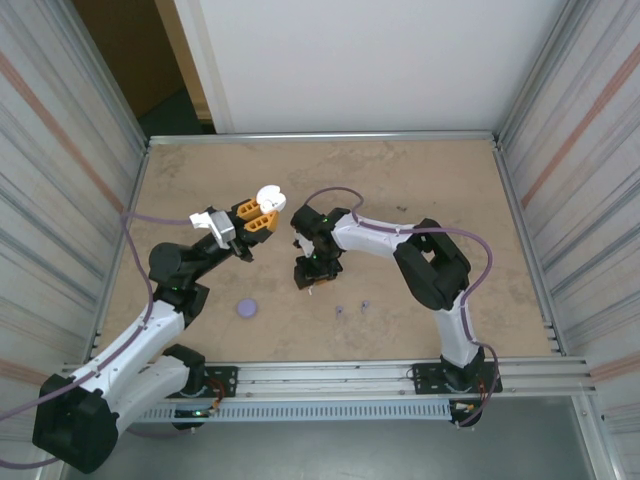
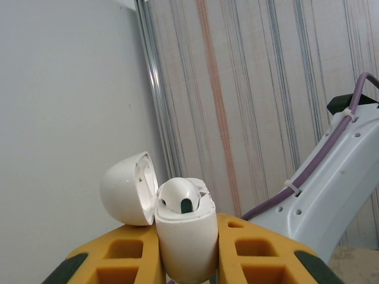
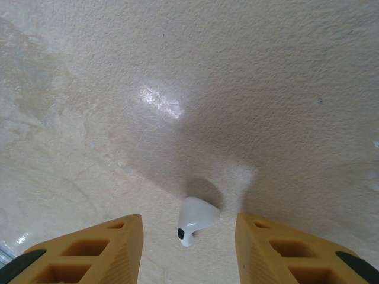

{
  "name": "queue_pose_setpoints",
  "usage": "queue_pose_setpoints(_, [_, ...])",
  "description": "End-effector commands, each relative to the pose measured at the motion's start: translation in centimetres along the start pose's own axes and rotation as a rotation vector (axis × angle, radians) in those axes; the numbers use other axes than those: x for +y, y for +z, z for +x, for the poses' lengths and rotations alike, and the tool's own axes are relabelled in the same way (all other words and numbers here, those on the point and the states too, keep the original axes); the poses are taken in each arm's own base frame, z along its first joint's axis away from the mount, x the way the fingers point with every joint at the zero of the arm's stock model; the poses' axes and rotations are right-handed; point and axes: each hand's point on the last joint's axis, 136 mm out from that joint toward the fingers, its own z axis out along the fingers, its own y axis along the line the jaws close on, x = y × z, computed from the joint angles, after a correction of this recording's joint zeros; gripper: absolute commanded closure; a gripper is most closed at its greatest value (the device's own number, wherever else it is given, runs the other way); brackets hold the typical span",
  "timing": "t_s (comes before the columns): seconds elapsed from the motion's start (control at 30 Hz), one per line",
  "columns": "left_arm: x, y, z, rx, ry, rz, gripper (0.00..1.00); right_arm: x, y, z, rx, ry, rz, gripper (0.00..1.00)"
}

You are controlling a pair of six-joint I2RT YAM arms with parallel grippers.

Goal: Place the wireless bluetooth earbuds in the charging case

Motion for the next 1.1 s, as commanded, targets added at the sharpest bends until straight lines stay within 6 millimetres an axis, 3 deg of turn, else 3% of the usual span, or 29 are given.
queue_pose_setpoints(0.0, [0.3,-0.1,-0.5,-0.017,0.033,-0.017,1.00,0.5,0.2,-0.2,0.014,0.010,-0.012,0.58])
queue_pose_setpoints(0.73, [0.3,-0.2,-0.2,-0.005,0.032,-0.021,1.00,0.2,2.0,-0.3,0.046,0.026,-0.012,0.65])
queue_pose_setpoints(1.07, [0.5,-0.1,-0.3,-0.005,0.033,-0.027,1.00,0.1,2.5,0.0,0.061,0.028,-0.005,0.74])
